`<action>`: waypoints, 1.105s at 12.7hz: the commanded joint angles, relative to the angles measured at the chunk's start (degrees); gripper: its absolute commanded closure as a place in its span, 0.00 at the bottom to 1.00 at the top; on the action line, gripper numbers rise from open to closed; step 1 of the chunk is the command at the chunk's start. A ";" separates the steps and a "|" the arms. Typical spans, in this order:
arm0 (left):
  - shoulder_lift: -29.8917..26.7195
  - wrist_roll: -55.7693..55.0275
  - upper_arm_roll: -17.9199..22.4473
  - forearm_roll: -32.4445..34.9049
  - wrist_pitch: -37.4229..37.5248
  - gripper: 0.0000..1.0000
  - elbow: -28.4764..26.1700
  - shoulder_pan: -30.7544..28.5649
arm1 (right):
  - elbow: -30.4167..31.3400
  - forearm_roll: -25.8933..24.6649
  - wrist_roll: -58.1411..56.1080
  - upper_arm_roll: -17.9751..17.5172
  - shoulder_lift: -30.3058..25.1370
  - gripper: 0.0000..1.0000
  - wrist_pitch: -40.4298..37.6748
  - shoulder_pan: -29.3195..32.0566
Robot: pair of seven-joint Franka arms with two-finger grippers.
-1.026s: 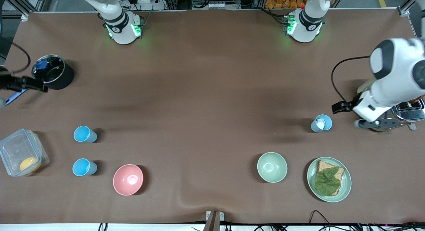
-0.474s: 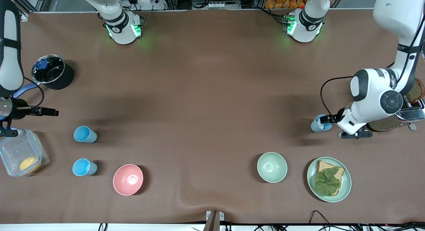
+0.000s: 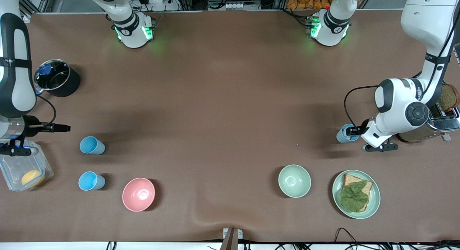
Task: Stack blue cups with both arms
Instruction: 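Close the left gripper on the tissue cup while the right gripper grasps the blue cup, then carry the tissue cup with the left gripper while the right gripper lifts its cup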
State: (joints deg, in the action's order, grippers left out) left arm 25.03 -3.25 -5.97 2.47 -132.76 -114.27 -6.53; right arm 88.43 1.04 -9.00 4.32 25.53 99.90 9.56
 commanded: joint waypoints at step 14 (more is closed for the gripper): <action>-0.96 -38.18 -24.18 -0.54 4.70 1.00 8.78 12.37 | 5.43 0.46 -5.23 -0.45 9.88 0.00 19.97 0.29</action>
State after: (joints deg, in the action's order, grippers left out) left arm 20.76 -33.52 -30.30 2.16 -128.97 -109.10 -0.57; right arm 91.72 1.02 -13.09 4.25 35.74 116.90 9.55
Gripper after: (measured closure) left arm 0.965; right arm 0.000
